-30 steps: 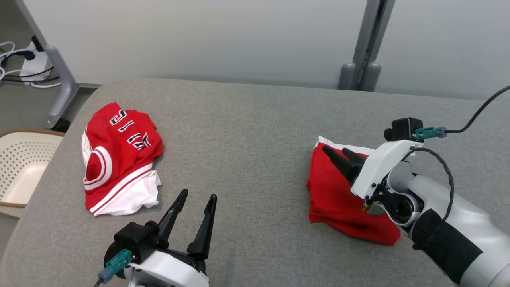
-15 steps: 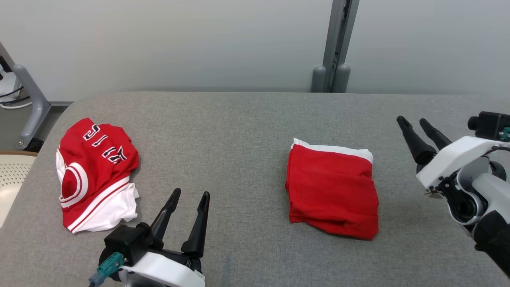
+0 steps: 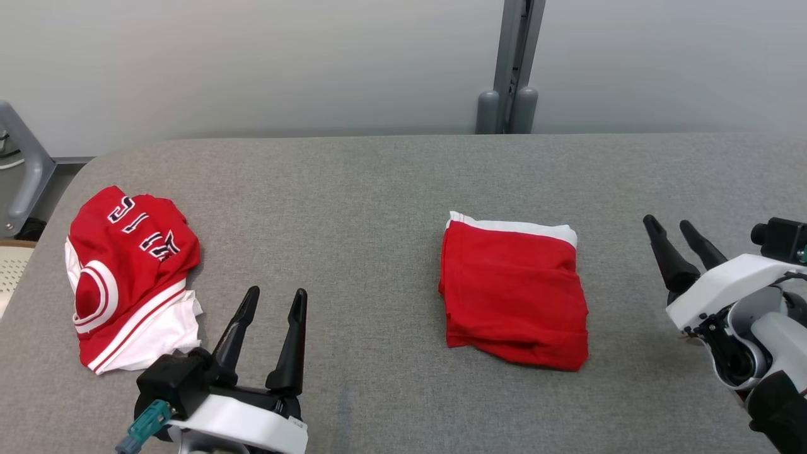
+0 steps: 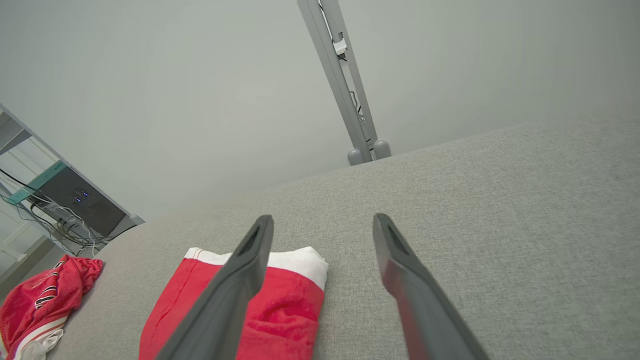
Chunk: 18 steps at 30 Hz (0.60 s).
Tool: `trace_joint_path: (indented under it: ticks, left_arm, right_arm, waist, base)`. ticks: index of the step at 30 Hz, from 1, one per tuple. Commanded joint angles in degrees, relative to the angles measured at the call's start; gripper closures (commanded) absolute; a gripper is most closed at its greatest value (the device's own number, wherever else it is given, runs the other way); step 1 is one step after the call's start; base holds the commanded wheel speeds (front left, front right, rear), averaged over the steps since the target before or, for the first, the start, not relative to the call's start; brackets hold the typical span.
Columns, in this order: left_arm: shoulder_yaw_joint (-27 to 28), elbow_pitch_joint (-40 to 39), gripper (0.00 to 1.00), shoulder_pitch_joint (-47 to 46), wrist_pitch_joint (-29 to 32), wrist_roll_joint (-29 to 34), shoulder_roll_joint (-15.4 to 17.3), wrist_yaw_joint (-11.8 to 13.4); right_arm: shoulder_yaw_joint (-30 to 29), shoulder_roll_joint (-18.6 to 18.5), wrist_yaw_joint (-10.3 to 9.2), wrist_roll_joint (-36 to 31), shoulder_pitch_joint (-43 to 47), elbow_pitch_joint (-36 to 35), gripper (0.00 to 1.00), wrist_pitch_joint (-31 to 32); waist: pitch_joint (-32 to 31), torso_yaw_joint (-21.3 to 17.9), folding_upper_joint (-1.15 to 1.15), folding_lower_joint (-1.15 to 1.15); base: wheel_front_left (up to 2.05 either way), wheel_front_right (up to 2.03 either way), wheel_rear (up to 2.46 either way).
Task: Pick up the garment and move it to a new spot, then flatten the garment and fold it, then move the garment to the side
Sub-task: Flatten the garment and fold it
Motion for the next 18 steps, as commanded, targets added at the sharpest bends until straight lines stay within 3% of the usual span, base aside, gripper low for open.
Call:
trace_joint_path:
  ticks: [1,6,10,13,18]
  left_arm:
    - [0.6,-0.2,0.00,0.5,-0.2,0.6,0.0,-0.1]
    - [2.0,0.0,0.00,1.0,-0.2,1.7,-0.9,-1.1]
    - [3.9,0.1,0.00,1.9,-0.2,2.6,-2.0,-1.6]
    - [5.7,0.1,0.00,2.1,-0.2,3.4,-2.8,-2.2]
    - [8.9,0.4,0.00,2.5,-0.1,5.8,-4.5,-3.6]
  right_arm:
    - [-0.9,-0.2,0.03,-1.0,0.5,0.1,0.00,-0.2]
    - [-9.9,-0.4,0.02,-8.5,3.5,-2.0,0.00,-0.3]
    - [-20.5,1.3,0.02,-17.4,8.8,-6.5,0.00,-0.2]
    - [-28.7,4.4,0.03,-24.3,14.3,-12.2,0.00,-0.3]
    - [-36.7,9.5,0.02,-34.2,23.4,-22.9,0.00,-0.3]
  waist:
    - [0.0,0.2,0.00,0.00]
    - [0.0,0.8,0.00,0.00]
    - [-0.1,0.8,0.00,0.00]
    - [0.0,0.3,0.00,0.00]
    - [0.4,-0.3,0.00,0.00]
  base:
    - [0.00,0.00,0.00]
    - [0.00,0.00,0.00]
    - [0.00,0.00,0.00]
    - [0.00,0.00,0.00]
    - [0.00,0.00,0.00]
